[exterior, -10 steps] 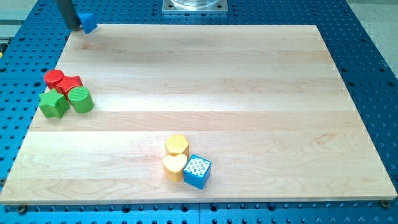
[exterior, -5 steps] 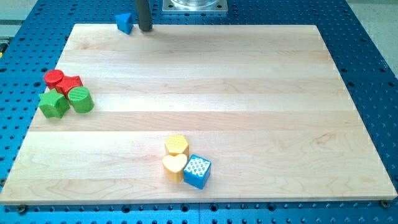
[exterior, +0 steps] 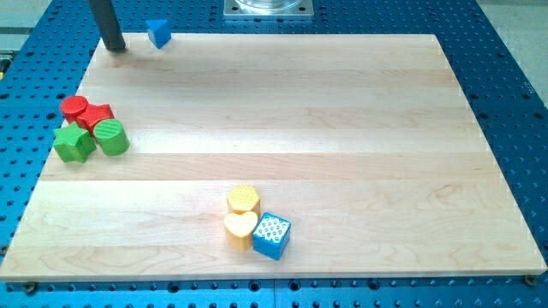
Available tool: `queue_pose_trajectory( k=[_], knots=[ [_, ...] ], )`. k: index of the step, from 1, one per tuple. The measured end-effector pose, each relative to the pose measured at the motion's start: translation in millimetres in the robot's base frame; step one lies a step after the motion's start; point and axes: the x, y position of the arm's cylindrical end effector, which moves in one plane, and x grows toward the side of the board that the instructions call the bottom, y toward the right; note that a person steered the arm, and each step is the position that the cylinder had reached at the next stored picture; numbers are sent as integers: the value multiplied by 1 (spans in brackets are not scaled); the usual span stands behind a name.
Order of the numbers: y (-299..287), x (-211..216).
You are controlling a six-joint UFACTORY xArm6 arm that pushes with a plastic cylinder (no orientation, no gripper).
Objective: Move triangle diagonally up
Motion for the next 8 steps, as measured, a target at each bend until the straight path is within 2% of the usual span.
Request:
queue_pose_trajectory(
  k=[2,3,4,6,7,8],
  knots=[
    [12,-6],
    [67,-5],
    [90,-4],
    [121,81],
    [121,35],
    [164,31]
  ],
)
